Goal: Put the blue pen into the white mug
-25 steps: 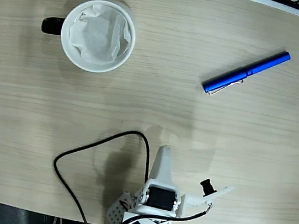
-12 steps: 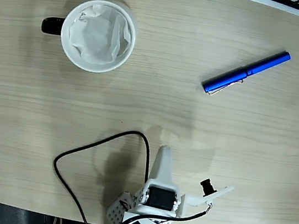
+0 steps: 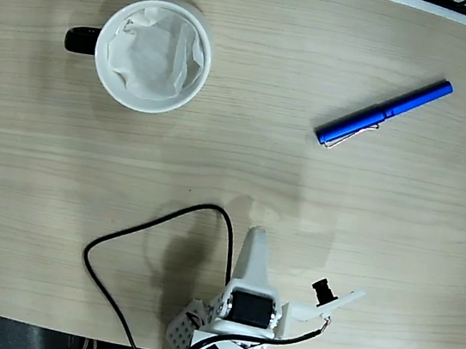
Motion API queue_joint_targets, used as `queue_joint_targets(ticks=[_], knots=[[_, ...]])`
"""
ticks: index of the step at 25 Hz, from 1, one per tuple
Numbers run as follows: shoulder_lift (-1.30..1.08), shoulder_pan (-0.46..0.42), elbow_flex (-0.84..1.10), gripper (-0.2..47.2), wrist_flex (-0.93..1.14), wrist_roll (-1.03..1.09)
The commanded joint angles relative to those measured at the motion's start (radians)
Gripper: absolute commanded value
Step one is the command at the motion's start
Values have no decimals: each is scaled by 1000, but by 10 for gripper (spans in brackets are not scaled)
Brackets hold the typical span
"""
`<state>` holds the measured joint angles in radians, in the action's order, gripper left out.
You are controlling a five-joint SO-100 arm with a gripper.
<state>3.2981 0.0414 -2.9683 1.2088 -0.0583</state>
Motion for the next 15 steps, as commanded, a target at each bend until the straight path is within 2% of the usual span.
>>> queue_joint_targets(ticks=[1, 9, 15], knots=[[-29, 12, 21, 0, -5, -12], [-249, 32, 164, 0, -94, -12], [-462, 58, 362, 0, -114, -11]])
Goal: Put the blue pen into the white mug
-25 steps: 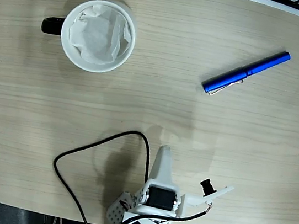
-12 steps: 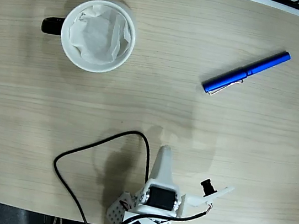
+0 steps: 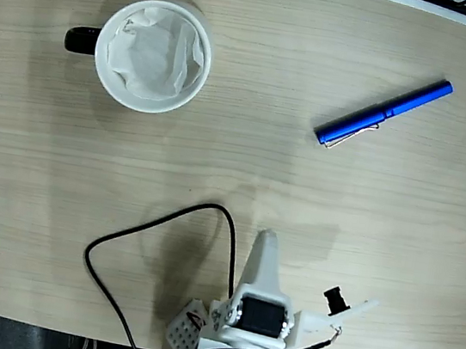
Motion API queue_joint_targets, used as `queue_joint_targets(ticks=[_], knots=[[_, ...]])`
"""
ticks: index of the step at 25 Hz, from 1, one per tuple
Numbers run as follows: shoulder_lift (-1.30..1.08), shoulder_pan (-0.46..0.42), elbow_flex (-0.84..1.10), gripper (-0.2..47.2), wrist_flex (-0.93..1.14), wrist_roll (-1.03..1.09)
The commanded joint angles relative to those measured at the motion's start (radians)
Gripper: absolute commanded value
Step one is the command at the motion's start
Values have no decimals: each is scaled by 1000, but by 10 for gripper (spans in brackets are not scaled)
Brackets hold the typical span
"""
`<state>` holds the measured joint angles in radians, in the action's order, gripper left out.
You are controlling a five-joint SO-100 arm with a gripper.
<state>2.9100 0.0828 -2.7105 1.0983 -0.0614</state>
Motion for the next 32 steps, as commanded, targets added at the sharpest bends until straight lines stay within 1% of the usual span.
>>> queue_joint_targets(ticks=[1, 5, 10, 14, 18, 23, 29, 32], knots=[[-127, 21, 147, 0, 5, -8], [-318, 46, 305, 0, 41, 37], [-483, 55, 486, 0, 195, 164], [-607, 63, 607, 0, 304, 328], [-761, 118, 704, 0, 322, 488], [-1011, 173, 904, 0, 407, 741], [-1281, 216, 1170, 0, 515, 899], [-1373, 238, 1267, 1, 529, 999]])
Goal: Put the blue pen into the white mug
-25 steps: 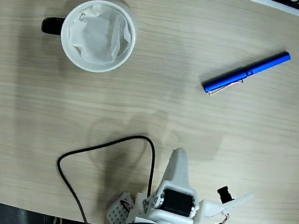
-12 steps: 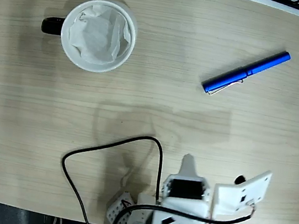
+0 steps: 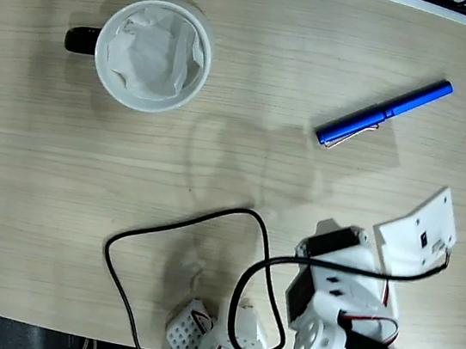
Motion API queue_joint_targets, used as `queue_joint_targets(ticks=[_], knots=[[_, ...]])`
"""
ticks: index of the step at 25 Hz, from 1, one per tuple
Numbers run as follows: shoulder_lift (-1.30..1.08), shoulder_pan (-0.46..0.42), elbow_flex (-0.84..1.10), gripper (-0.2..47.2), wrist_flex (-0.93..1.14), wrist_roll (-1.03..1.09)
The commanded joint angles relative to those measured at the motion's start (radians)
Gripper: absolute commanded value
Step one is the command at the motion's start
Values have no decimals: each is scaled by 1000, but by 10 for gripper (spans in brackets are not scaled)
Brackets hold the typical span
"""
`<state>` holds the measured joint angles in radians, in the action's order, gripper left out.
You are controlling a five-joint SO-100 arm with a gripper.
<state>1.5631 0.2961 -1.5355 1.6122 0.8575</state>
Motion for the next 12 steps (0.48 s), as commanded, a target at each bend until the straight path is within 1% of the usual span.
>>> queue_joint_targets(ticks=[1, 8, 12], knots=[[-52, 31, 112, 1, 15, 109], [-233, 61, 252, 11, 12, 328], [-331, 64, 333, 22, -6, 385]])
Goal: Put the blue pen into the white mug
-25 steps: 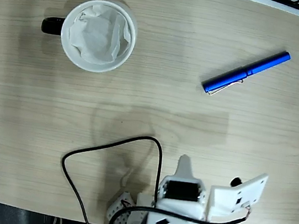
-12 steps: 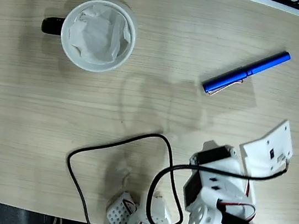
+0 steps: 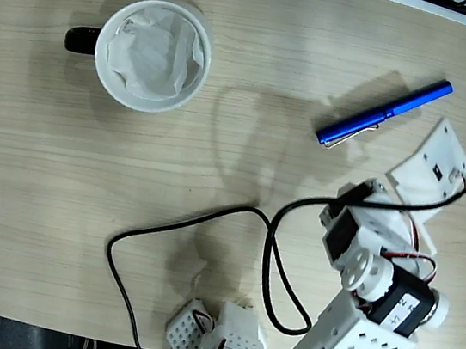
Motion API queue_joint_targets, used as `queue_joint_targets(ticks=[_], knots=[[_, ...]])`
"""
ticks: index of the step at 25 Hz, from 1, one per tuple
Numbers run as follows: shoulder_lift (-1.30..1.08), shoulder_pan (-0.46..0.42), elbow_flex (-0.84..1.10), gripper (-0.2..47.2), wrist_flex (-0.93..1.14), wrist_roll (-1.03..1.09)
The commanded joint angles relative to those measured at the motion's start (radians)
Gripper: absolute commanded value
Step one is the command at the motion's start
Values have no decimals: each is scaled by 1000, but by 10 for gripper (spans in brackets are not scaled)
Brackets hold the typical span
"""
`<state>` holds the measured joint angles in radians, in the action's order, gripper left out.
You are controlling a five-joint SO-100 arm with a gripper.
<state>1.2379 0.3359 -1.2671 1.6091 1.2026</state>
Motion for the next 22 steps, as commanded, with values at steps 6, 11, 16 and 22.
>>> queue_joint_targets(ticks=[6, 11, 16, 22], knots=[[-91, 23, 95, 83, -71, 126], [-140, 23, 95, 119, -156, 144], [-184, 21, 91, 149, -238, 161], [-196, 5, 80, 298, -245, 160]])
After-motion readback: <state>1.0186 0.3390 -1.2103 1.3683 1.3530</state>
